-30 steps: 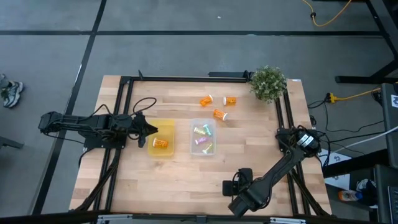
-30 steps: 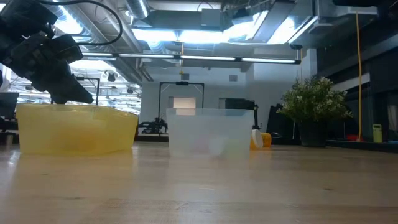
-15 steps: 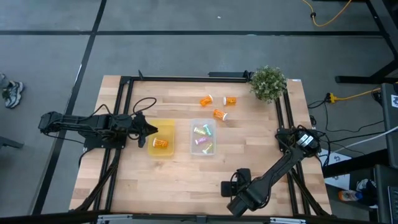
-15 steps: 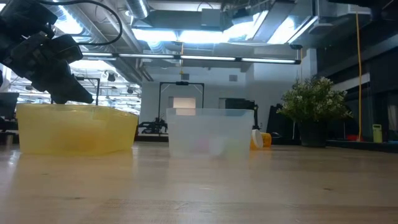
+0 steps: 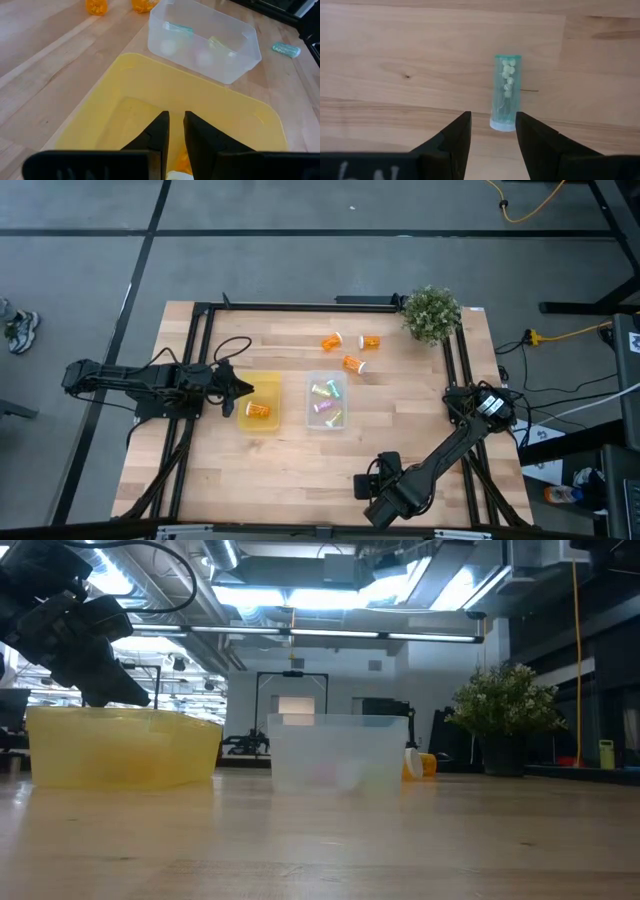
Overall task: Pick and place medicine bottles into bin by pill shape (circle, oval)
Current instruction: Put the green pill bottle into the transparent bin
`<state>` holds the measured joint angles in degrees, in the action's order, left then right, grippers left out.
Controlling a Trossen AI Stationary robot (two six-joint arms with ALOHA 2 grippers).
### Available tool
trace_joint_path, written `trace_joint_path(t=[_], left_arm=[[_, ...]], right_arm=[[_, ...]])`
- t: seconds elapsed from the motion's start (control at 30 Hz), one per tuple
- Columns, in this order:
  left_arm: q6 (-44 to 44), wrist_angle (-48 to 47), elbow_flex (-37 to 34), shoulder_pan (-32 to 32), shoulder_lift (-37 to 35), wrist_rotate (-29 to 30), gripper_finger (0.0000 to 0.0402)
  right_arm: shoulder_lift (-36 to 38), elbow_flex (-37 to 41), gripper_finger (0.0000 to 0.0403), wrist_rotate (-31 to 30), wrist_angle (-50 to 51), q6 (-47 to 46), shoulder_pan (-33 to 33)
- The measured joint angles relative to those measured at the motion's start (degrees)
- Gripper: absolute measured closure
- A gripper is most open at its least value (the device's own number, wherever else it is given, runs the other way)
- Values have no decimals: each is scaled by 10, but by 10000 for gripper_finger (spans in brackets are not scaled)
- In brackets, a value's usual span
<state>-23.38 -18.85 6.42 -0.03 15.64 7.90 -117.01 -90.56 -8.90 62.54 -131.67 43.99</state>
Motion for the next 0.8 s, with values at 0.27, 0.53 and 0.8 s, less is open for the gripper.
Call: trace_joint_path(t=[0.27, 0.53, 0.8], left_arm=[[0, 0, 0, 0, 0, 0, 351], [0, 0, 0, 0, 0, 0, 351], [0, 0, 0, 0, 0, 0, 351]], right_arm=[[-5, 0, 211, 10, 1, 2, -2], [-41, 0, 182, 12, 8, 0, -9], [-74, 0, 181, 40, -4, 10, -22]])
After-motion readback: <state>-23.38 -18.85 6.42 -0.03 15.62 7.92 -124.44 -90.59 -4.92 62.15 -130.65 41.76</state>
